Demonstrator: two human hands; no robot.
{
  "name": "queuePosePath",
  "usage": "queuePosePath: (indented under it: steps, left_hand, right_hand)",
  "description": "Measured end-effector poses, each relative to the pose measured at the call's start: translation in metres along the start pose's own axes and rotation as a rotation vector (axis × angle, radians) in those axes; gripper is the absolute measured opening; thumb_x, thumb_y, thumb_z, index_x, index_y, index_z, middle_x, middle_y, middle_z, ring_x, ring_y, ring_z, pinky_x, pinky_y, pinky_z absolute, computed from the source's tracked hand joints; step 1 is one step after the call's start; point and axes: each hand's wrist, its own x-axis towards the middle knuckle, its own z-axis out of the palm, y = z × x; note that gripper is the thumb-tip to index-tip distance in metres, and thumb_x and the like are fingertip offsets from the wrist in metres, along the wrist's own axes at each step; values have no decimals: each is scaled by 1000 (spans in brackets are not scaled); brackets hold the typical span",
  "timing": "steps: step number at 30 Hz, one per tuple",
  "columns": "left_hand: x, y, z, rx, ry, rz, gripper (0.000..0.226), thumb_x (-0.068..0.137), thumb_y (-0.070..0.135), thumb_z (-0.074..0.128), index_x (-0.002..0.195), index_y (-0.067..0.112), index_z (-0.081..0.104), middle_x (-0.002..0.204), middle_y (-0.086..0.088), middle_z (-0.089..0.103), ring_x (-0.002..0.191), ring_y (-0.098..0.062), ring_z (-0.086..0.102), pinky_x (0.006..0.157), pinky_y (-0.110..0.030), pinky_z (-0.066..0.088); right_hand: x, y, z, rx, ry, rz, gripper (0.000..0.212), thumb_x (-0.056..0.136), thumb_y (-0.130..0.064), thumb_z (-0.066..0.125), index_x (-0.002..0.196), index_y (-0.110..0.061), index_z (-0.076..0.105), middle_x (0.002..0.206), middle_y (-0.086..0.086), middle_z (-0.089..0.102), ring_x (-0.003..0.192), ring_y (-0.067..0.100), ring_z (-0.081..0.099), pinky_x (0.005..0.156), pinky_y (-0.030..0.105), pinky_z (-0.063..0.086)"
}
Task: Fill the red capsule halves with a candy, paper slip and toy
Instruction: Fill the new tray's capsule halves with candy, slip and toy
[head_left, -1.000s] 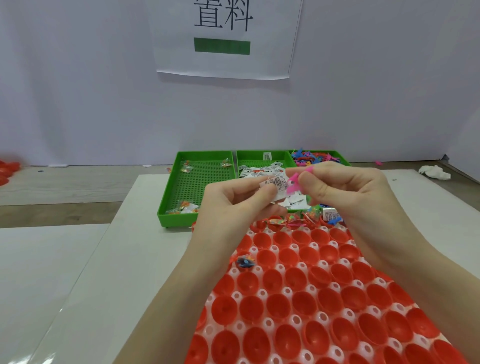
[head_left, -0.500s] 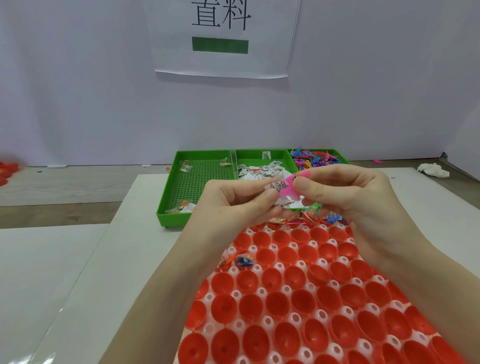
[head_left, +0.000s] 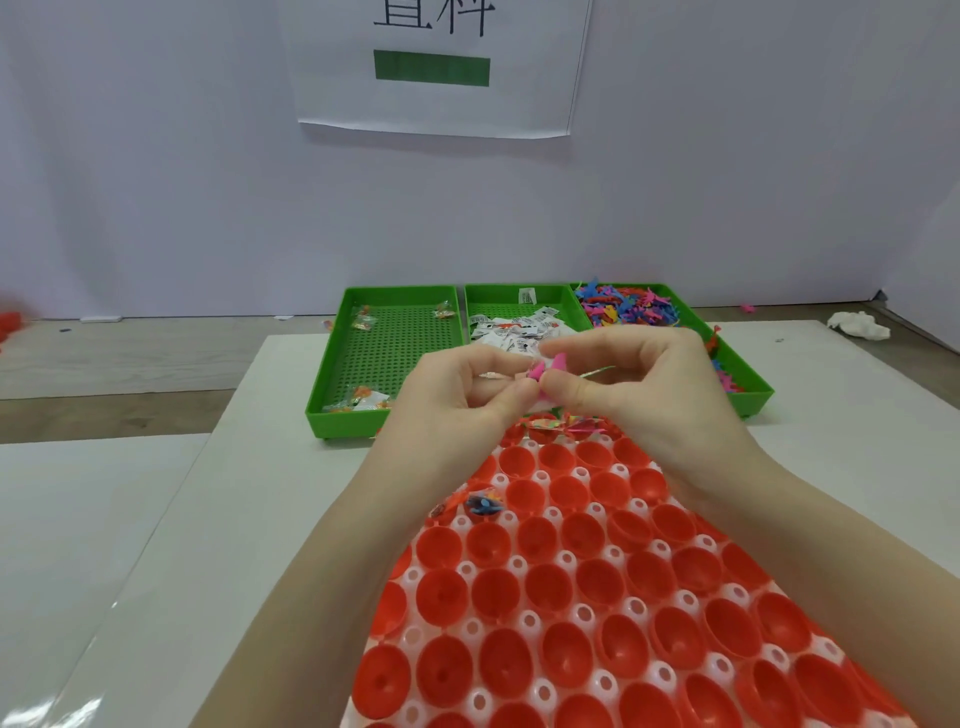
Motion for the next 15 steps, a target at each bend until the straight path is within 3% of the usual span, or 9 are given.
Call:
queuePosePath:
  steps: [2,6,10,15]
  left_hand:
    - [2,-6,0,116,-19,-46,9,86,19,62,93,21,68,77,8,73,73,-2,66,76,-22,50]
    - [7,-18,-7,458,9,-42,16,78,35,67,91,28,72,75,21,62,68,12,52,62,-8,41]
    - [9,-23,-16,399,54,-67,17,76,41,66,86,28,72,73,20,64,68,11,55,60,-9,40]
    - [11,-26,-27,306,164,-68,6,81,36,65,77,31,66,80,17,66,78,3,60,73,-22,47]
  right_hand:
    - [4,9,0,-49,-62,50,14,71,-3,75,72,-15,70,64,-2,69,58,5,63,56,15,50]
    - [6,31,3,-232,-155,164,14,72,-2,74,66,-11,66,66,7,68,61,18,62,62,25,50]
    - [4,49,8,-487,-200,139,21,71,-14,77,61,-23,62,58,-11,61,50,0,53,55,10,41]
    - [1,57,11,-607,-247,47,24,66,-15,80,62,-29,62,63,-9,65,56,4,57,59,17,45]
